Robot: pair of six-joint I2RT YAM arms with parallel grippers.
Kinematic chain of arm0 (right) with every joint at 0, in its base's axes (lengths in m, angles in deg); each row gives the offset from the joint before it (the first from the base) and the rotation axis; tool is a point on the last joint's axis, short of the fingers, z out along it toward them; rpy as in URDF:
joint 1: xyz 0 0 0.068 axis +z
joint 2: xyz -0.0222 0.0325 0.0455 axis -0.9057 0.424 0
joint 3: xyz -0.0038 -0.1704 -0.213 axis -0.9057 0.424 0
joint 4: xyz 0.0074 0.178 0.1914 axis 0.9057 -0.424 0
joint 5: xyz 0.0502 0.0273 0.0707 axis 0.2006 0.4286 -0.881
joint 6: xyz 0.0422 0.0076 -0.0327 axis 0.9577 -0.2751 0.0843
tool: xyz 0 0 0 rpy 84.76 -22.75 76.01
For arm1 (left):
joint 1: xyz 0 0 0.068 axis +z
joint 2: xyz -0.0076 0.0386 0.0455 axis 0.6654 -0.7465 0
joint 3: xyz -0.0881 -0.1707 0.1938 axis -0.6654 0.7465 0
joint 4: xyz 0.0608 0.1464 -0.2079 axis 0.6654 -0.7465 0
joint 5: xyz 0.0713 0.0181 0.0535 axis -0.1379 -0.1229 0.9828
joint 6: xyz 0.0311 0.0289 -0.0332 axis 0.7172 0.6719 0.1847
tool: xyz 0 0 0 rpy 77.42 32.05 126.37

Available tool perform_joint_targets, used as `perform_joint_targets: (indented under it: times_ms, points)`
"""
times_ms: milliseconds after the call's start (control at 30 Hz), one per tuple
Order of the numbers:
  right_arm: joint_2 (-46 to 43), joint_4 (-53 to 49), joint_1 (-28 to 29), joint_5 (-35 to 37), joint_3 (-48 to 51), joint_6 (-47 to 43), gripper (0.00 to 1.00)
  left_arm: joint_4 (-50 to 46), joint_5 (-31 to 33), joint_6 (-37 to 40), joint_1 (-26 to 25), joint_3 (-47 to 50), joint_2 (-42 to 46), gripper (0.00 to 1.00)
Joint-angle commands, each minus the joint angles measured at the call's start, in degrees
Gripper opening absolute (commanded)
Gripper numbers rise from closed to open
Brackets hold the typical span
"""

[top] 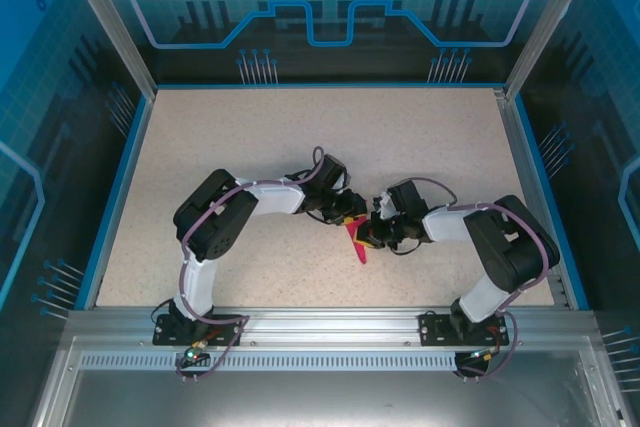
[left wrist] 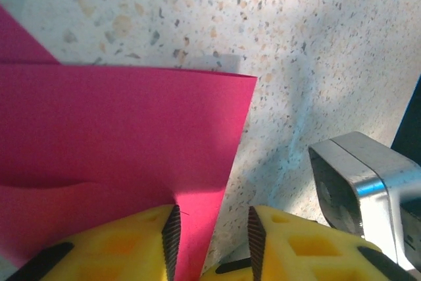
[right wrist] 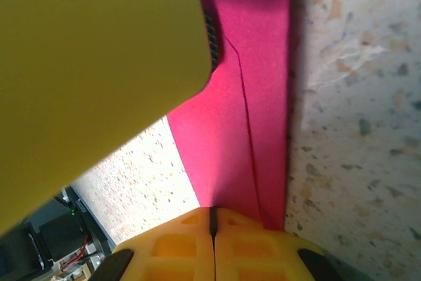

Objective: Fold a paper plane with a square sheet of paper (pick it up from the middle)
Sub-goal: Fold the wing for the fifth time at the center of the table.

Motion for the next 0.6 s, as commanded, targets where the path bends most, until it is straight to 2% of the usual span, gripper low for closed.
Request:
perform_joint_targets:
  times_ms: [0,67,133,267,433,567]
  points:
    - [2.4,-8.5,-1.6,6.2,1.3,-3.1,0.04,1.2,0.0,3.6,1.7,-0.3,4.1,0.41]
    - [2.3,-9.6,-2.0,6.0,0.9,-4.2,0.03,2.7,0.4,5.5,2.4,0.8,6.9,0.47]
    - [1.9,-10.1,-2.7,5.5,0.6,-5.1,0.03,2.8,1.6,7.2,2.9,2.0,9.6,0.48]
    - [2.0,-11.1,-4.7,3.2,-0.1,-7.9,0.03,6.1,3.1,6.9,3.4,7.3,13.0,0.43]
    - [3.3,-10.5,-7.0,-0.7,-0.3,-9.9,0.03,17.4,-0.5,3.0,3.1,13.4,11.6,0.38]
    - [4.4,-10.2,-8.3,-2.8,-0.3,-11.4,0.03,21.8,-2.0,2.4,2.1,13.7,8.9,0.37]
